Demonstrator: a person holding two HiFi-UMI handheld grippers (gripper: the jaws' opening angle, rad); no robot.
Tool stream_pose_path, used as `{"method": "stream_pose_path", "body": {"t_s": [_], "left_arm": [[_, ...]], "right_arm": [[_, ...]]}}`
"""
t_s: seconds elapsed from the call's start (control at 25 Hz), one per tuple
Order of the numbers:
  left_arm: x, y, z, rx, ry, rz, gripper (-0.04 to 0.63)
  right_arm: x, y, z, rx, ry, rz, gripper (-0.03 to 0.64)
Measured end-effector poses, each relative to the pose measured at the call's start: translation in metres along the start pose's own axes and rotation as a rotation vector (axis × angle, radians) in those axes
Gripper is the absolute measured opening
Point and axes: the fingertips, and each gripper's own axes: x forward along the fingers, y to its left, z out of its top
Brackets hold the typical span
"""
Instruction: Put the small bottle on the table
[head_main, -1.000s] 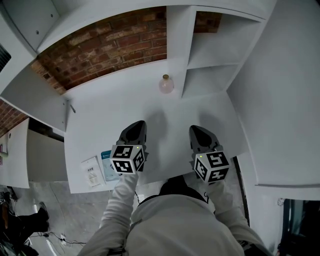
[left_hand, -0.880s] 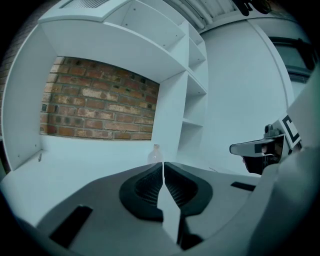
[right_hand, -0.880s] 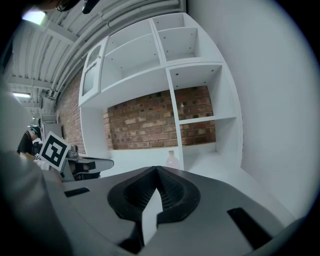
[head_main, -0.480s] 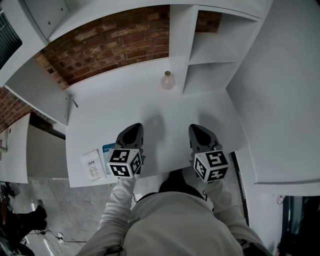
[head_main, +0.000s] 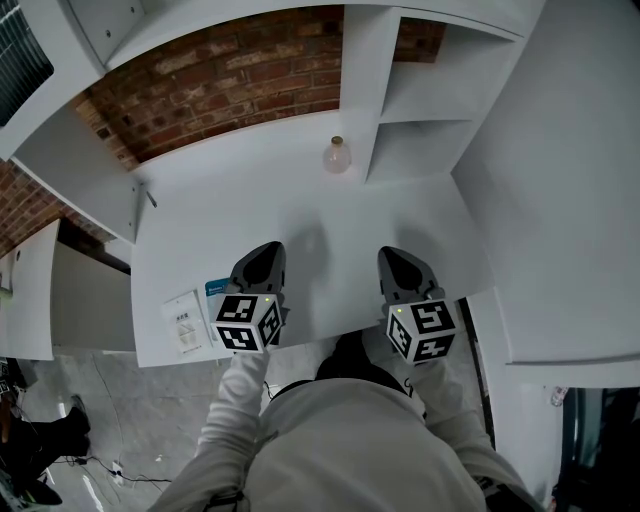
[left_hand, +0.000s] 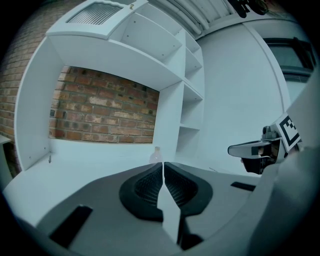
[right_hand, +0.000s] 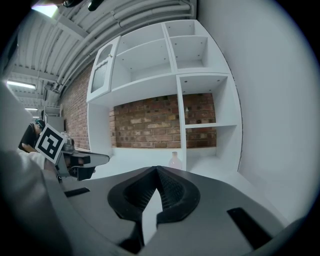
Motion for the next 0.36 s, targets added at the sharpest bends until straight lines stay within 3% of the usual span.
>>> {"method": "stream_pose_path", "body": {"t_s": [0.36], "left_arm": [[-0.0080, 0.0045, -0.0034, -0.006, 0.004, 0.008, 0.028]], "right_arm": [[-0.0030, 0.0077, -0.0011, 0.004, -0.002, 0.006, 0.028]]}}
